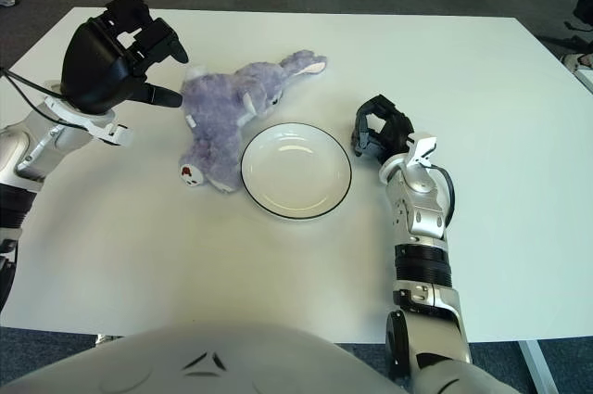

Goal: Put the doll into the plate.

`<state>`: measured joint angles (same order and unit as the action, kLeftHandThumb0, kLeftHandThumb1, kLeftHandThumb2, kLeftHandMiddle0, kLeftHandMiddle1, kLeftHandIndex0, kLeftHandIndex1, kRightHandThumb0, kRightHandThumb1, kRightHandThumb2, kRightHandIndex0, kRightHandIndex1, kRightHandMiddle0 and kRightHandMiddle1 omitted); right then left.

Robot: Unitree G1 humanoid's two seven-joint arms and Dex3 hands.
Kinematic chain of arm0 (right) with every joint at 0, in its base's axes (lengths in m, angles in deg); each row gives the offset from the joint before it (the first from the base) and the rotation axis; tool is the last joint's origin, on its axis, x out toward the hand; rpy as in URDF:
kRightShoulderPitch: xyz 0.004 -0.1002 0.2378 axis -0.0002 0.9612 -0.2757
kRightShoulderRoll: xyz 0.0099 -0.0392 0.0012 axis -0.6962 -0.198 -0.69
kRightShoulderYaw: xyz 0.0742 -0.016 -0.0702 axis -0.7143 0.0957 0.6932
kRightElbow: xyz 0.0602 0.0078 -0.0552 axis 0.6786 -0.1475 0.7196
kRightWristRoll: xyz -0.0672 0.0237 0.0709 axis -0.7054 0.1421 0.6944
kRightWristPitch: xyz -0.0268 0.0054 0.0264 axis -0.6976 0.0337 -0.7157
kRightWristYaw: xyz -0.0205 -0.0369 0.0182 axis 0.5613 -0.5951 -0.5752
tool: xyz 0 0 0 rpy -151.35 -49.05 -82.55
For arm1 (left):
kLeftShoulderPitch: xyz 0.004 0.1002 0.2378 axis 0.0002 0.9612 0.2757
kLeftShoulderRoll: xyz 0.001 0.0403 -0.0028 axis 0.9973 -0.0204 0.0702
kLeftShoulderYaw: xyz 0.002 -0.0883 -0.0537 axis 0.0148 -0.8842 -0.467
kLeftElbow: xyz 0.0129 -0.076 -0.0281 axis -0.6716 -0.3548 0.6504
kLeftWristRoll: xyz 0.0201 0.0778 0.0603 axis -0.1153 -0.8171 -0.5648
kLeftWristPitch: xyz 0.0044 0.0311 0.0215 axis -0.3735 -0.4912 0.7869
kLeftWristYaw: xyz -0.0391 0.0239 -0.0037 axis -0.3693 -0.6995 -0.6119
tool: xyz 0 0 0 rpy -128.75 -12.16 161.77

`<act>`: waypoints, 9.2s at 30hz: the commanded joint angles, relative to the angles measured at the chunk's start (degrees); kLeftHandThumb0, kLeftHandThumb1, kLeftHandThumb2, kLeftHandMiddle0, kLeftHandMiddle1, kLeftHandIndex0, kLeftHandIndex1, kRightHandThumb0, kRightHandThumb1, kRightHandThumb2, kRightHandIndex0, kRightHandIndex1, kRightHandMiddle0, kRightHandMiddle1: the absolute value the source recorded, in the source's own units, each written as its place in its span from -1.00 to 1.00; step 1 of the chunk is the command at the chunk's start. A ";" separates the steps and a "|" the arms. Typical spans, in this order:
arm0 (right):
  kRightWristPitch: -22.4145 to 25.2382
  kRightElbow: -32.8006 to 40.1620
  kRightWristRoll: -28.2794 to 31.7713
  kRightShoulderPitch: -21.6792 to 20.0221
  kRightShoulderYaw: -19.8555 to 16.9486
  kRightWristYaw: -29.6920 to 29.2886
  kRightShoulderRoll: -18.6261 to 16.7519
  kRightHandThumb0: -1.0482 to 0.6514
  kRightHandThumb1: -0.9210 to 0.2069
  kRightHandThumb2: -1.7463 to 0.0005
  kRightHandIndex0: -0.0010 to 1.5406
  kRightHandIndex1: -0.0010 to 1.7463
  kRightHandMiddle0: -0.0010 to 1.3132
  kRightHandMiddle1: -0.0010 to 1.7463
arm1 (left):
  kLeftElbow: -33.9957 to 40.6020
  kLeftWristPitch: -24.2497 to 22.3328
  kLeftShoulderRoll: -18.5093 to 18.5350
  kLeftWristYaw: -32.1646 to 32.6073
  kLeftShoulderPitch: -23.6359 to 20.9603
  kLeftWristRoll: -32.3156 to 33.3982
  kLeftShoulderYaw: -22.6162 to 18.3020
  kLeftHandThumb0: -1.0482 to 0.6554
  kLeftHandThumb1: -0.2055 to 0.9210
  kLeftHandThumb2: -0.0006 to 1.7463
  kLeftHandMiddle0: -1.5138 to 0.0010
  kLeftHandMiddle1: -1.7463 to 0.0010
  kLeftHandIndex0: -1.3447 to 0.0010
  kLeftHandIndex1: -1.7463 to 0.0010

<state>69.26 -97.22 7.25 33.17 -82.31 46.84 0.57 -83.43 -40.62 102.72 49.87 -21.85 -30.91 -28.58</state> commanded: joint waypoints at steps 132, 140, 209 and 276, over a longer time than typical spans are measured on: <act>4.40 1.64 -1.02 1.28 0.07 0.86 1.16 -0.28 -0.22 -0.27 0.58 1.00 -0.26 1.00 | 9.15 -25.17 -9.93 -46.98 3.47 8.39 4.74 -0.95 1.00 -0.48 0.99 0.56 1.00 0.97; 4.81 2.20 -1.27 1.45 0.25 0.74 1.21 -0.28 -0.22 -0.28 0.58 1.00 -0.26 1.00 | 7.26 -25.41 -11.49 -46.49 2.37 8.08 5.51 -0.93 1.00 -0.51 1.00 0.62 1.00 1.00; 6.10 3.62 -0.65 2.11 -0.11 3.91 2.12 -0.28 -0.21 -0.29 0.63 1.00 -0.25 1.00 | -13.17 -11.02 -11.95 -42.00 -8.17 7.92 15.28 -0.22 0.50 0.03 -0.41 -1.00 0.48 -0.99; 4.49 0.30 -0.59 0.84 -0.51 6.00 2.44 -0.29 -0.18 -0.31 0.64 1.00 -0.23 1.00 | -4.12 -13.18 -14.52 -14.79 -0.36 6.99 8.25 0.23 -0.65 0.82 -0.16 -0.69 -0.07 -1.00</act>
<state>73.02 -95.49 6.20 33.47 -82.61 52.59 2.66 -89.90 -54.23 88.33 34.95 -22.99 -25.44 -18.58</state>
